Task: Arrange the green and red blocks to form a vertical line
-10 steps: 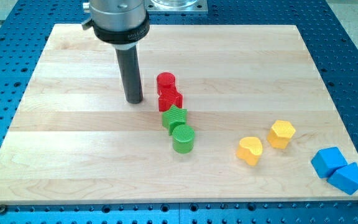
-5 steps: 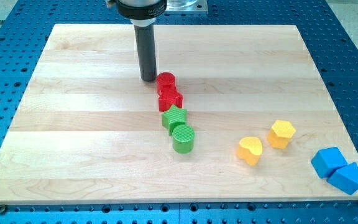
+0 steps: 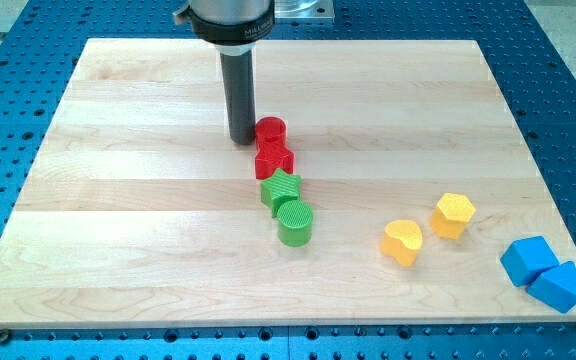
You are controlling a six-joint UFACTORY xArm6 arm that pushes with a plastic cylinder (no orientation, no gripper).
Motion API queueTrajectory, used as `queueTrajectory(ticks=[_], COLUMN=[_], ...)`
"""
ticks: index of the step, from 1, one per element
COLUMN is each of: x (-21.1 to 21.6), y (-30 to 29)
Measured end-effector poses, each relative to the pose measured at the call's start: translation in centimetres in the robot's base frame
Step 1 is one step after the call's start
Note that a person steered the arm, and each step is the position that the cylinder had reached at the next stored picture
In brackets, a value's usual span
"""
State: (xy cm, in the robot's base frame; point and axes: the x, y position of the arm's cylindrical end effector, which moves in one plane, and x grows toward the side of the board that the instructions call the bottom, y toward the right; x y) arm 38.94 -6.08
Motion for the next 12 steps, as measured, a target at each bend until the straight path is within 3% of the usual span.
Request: queueTrajectory(ticks=[1, 3, 4, 6, 7, 8, 12], x=[3.4, 21.1, 22.7, 19.9, 19.2, 15.1, 15.5], y=[-3.2, -2.6, -0.8, 13.9, 14.0, 12.5, 8.5])
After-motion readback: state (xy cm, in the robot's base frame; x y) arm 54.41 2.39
